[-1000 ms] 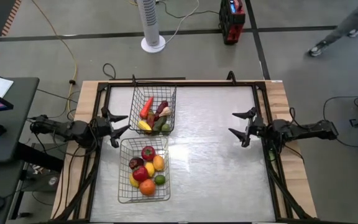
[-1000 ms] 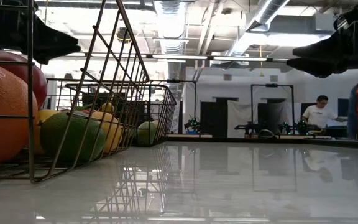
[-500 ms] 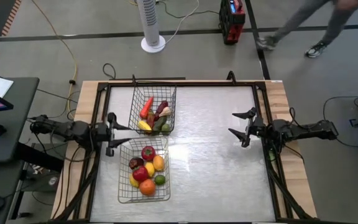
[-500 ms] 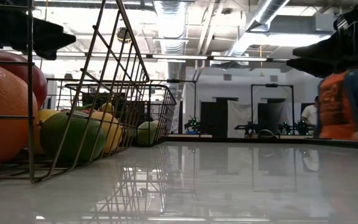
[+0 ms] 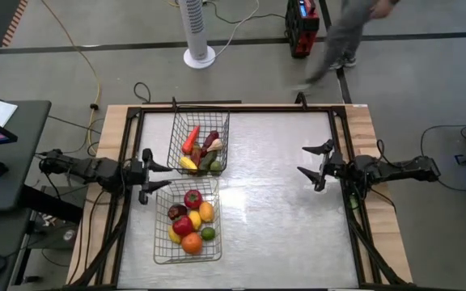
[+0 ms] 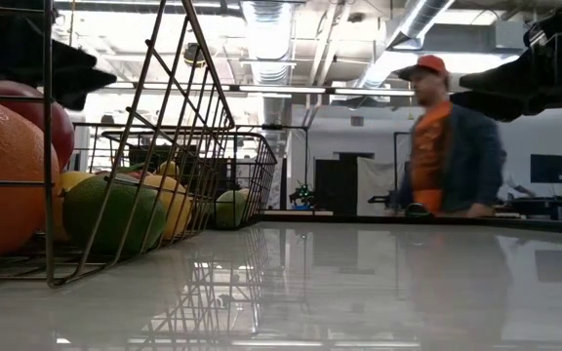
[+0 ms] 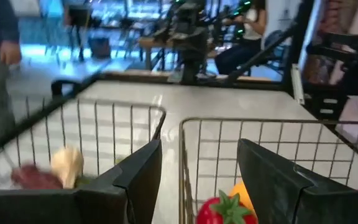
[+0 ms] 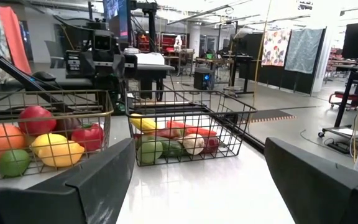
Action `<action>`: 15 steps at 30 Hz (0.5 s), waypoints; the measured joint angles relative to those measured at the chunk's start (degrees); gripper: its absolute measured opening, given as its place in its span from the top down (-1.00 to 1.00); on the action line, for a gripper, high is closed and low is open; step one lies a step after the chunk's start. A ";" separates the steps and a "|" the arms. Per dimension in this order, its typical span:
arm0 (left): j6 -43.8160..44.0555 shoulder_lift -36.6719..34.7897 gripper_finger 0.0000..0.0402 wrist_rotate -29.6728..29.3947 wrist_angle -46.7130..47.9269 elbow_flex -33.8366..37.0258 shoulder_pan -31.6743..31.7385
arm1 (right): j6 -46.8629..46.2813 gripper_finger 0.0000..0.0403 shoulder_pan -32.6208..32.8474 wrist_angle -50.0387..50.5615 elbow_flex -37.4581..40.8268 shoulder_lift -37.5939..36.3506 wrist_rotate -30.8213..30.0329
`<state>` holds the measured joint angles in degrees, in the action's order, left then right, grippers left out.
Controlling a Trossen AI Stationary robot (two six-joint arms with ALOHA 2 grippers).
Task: Sort produce into baskets
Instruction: Return to Home Position
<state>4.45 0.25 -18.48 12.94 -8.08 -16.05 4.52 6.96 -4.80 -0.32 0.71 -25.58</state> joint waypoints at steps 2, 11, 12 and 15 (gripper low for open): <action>2.75 0.00 0.01 -1.33 1.18 0.00 0.00 | 0.01 -0.90 0.00 -0.02 0.00 0.00 0.00; 1.98 0.00 0.01 -3.82 1.76 0.00 0.00 | 0.00 -0.90 0.00 -0.06 0.02 0.00 0.00; 1.96 0.02 0.01 -3.82 1.77 0.00 0.00 | 0.00 -0.90 0.00 -0.08 0.02 0.00 0.00; 1.86 0.02 0.01 -3.82 1.78 0.00 0.00 | 0.00 -0.90 0.00 -0.09 0.02 0.02 0.00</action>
<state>6.31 0.27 -22.31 14.72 -8.08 -16.05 4.51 6.96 -4.89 -0.30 0.73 -25.58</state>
